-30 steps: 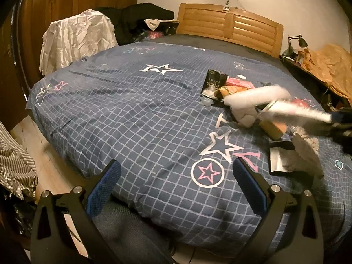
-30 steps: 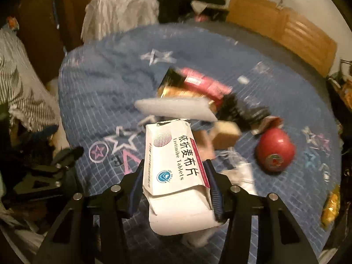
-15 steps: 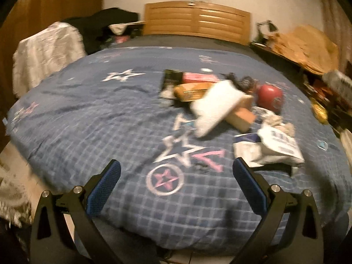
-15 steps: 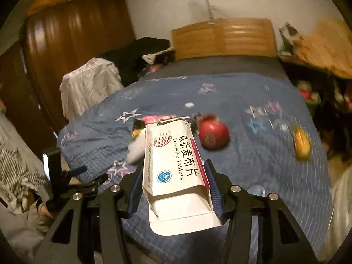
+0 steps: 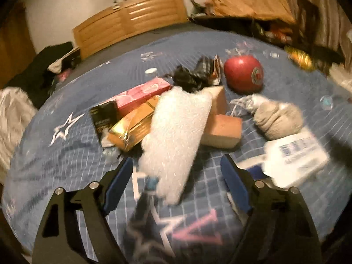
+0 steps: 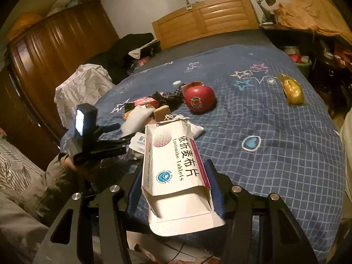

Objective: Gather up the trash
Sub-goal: 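Grasp the white bubble wrap with the left tool while the right tool holds the box, then carry the box and bubble wrap over the white bucket with both tools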

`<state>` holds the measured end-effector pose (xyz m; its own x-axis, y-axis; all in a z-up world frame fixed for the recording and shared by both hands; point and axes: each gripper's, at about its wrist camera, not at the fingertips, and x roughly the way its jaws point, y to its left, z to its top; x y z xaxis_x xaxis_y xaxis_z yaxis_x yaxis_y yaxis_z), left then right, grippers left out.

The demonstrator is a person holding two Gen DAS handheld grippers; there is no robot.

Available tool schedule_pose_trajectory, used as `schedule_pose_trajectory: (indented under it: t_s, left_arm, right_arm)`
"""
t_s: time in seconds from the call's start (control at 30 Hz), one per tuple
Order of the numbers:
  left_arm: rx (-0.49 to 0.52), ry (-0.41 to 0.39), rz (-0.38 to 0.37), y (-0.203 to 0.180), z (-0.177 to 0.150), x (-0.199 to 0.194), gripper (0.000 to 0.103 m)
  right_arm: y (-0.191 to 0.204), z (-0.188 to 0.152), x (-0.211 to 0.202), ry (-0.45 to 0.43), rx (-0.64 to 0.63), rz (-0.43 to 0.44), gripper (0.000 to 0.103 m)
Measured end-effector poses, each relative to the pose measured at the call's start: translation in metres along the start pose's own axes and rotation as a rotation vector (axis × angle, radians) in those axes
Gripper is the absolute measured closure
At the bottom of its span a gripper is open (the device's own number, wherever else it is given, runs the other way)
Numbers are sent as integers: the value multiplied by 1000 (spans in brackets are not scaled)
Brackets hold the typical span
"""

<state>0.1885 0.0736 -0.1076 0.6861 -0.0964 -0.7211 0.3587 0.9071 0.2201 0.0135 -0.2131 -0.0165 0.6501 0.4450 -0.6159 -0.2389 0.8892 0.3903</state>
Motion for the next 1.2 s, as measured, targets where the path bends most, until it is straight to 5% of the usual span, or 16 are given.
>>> schedule_pose_trajectory:
  t_s: [0.17, 0.47, 0.77, 1.2]
  left_arm:
    - [-13, 36, -33, 11, 8, 18, 57]
    - [-136, -23, -33, 25, -12, -42, 57]
    - [-294, -84, 82, -3, -25, -109, 58]
    - [-231, -152, 71, -95, 25, -124, 58]
  right_arm:
    - [-4, 1, 2, 1, 9, -1, 48]
    - [-7, -1, 10, -19, 11, 13, 48]
    - [7, -14, 12, -93, -58, -78, 48]
    - [-11, -19, -23, -205, -39, -196, 49]
